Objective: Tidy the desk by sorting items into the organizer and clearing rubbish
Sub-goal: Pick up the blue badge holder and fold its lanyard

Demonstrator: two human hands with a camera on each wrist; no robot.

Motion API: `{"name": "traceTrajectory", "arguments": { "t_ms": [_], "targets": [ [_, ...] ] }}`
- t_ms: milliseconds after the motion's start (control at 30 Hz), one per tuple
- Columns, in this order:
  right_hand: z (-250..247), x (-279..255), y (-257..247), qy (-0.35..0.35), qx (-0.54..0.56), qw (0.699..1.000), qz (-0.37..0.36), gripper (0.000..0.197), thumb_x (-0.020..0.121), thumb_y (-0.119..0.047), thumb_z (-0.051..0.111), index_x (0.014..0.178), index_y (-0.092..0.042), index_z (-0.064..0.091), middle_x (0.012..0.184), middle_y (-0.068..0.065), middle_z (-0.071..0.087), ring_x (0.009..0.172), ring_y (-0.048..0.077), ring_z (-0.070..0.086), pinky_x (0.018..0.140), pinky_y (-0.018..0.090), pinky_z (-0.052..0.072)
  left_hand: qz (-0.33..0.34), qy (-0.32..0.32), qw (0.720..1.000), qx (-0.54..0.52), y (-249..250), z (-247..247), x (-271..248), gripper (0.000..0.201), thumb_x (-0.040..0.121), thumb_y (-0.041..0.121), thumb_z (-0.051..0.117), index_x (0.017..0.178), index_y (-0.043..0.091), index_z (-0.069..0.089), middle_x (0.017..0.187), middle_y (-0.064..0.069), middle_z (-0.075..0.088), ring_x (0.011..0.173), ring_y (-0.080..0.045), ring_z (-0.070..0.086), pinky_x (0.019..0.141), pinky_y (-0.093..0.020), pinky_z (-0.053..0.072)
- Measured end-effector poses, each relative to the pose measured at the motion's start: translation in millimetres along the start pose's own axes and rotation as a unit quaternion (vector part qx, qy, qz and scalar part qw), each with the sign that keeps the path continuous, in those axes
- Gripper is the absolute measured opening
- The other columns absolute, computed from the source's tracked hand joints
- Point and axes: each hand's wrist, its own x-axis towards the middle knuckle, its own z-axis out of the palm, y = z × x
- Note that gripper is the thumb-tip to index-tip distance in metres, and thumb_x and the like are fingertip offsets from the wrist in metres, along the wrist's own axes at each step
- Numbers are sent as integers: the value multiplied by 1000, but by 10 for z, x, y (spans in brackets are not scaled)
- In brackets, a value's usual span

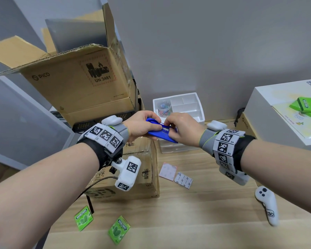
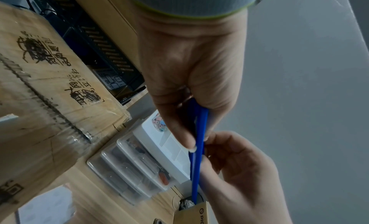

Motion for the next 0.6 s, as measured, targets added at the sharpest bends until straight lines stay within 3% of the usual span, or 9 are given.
{"name": "traceTrajectory", "arguments": {
  "t_ms": [100, 233, 367, 600],
  "targets": [
    [14, -1, 2, 22, 28, 999, 4, 21, 78, -1, 58, 93, -5, 72, 83, 8, 70, 74, 27, 60, 68, 38, 52, 11, 17, 1000, 2, 5, 8, 12, 16, 87, 1, 70, 100, 7, 63, 102, -18, 65, 74, -22, 72, 57, -28, 60],
    [-8, 16, -10, 11, 88, 995, 45, 25, 85, -9, 55, 104, -13, 71, 90, 1, 68, 79, 17, 58, 74, 30, 51, 20, 19, 1000, 2, 18, 8, 19, 15, 87, 3, 71, 101, 7, 64, 100, -17, 66, 70, -19, 72, 57, -28, 59],
    [8, 44, -11, 8, 142, 986, 82, 16, 88, -30, 67, 99, -19, 68, 89, -5, 65, 80, 12, 59, 73, 28, 52, 28, 22, 999, 7, 29, 4, 31, 15, 87, 3, 70, 101, 5, 63, 101, -18, 66, 72, -22, 72, 58, -29, 59],
    [29, 75, 101, -1, 135, 988, 79, 11, 88, -21, 64, 98, -19, 67, 89, -5, 60, 79, 16, 58, 74, 34, 53, 31, 16, 999, -2, -10, -1, 88, 13, 90, 6, 68, 102, 4, 64, 100, -17, 65, 75, -19, 71, 59, -28, 59]
  ]
}}
